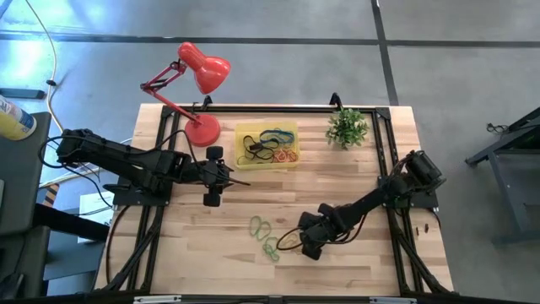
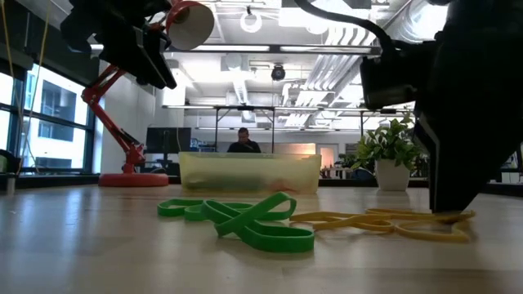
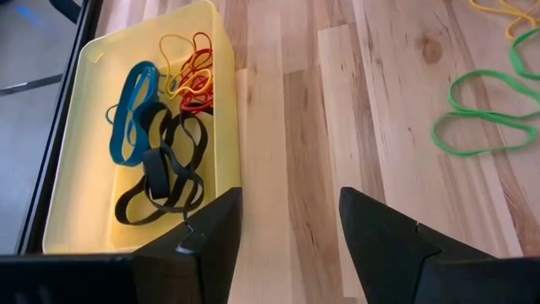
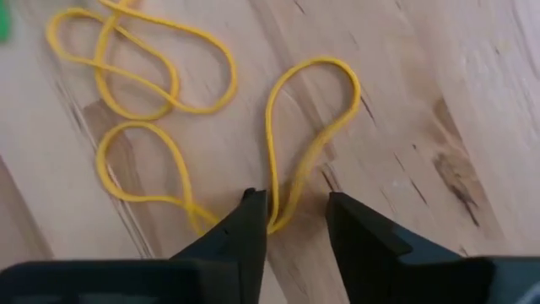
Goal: Pick and place rubber bands into bin
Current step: Put the yellow rubber band into the yellow container
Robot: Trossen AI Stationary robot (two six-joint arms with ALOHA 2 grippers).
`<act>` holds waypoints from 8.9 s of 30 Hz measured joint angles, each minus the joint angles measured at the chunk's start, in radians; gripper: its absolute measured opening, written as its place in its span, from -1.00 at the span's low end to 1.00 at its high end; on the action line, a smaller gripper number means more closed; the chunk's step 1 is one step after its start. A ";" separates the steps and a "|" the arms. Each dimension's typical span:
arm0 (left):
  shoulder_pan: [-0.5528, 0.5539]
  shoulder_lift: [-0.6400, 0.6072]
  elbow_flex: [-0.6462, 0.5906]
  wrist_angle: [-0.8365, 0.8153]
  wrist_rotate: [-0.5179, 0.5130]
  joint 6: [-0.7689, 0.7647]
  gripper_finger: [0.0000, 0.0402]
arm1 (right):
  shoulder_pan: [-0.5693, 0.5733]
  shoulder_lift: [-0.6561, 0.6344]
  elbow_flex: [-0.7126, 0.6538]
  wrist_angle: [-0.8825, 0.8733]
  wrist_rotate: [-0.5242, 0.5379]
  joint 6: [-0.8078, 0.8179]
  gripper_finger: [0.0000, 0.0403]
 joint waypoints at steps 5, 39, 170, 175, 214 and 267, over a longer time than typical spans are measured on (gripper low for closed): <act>0.000 0.000 0.000 0.000 0.000 0.000 -0.06 | 0.000 0.000 0.000 -0.010 -0.004 0.008 -0.56; 0.000 0.000 0.000 -0.002 0.003 0.001 -0.06 | 0.001 -0.159 -0.012 -0.013 0.188 0.027 -1.00; 0.000 0.000 0.000 0.026 -0.053 0.008 -0.06 | -0.127 -0.193 -0.006 0.313 -0.110 -0.593 -0.39; 0.000 0.000 0.000 0.026 -0.053 0.002 -0.06 | -0.102 -0.133 -0.006 0.403 -0.139 -0.544 -0.39; 0.000 0.000 0.000 0.024 -0.045 -0.001 -0.06 | -0.078 0.046 -0.006 0.556 -0.096 -0.518 -0.39; 0.000 0.000 0.000 0.025 -0.042 0.001 -0.06 | -0.087 -0.157 -0.008 0.500 0.128 -0.427 -1.00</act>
